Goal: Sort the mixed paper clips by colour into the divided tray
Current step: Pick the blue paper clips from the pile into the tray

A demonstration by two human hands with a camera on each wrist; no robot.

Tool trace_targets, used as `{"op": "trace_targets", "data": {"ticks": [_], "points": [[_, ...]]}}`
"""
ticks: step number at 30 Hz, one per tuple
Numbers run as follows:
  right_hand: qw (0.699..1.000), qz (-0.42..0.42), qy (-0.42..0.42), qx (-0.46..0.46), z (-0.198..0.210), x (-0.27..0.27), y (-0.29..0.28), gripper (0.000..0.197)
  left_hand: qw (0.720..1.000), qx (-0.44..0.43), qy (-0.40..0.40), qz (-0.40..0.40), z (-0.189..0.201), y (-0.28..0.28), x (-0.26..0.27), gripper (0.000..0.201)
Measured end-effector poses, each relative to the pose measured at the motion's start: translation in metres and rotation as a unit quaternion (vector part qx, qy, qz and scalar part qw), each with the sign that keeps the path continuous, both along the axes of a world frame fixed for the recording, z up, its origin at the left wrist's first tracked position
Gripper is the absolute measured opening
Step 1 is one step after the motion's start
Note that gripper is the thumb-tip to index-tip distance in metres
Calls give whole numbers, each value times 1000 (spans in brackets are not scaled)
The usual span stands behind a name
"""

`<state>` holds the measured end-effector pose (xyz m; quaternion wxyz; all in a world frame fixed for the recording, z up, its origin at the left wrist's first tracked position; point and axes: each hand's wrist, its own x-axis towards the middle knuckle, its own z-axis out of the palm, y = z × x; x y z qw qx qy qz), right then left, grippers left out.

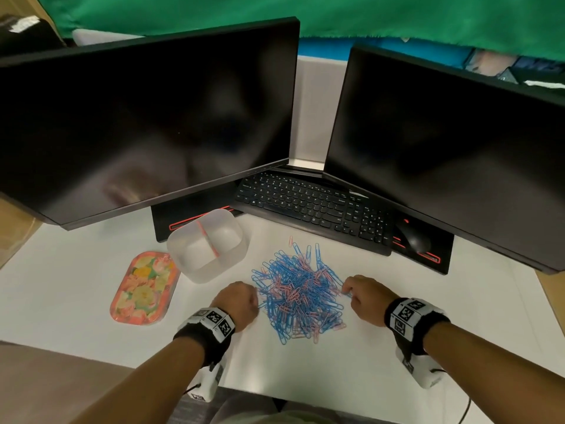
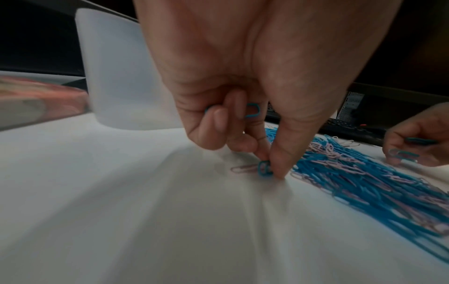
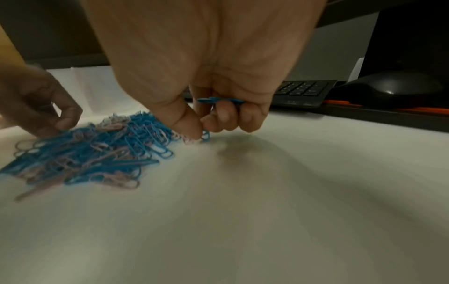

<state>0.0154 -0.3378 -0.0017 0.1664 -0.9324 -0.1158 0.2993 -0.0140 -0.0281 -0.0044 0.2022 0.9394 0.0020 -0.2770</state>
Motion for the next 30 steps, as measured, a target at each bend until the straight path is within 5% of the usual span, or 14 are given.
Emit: {"op": "trace_targets", "data": {"ticks": [6,10,12,16,19,30], "points": [[993,-84,46,74,22,17,11,28,995,-68,-24,65,14,7,-2,15],[946,-182,155,221,42,27,38,32,979,-168,-1,117,30,13,1,13],[928,-175,197,264,53,32,61,34,945,-261,46,190,39,19,4,26],[915,-117,258,288,69,43,120,26,794,-464,113,376,66,32,8,29],[906,-99,266,316,81,50,172,24,729,-525,92,429,82,44,16,26],[917,-146,265,260,91,87,299,21,684,-478,4,550,90,86,42,19]]}}
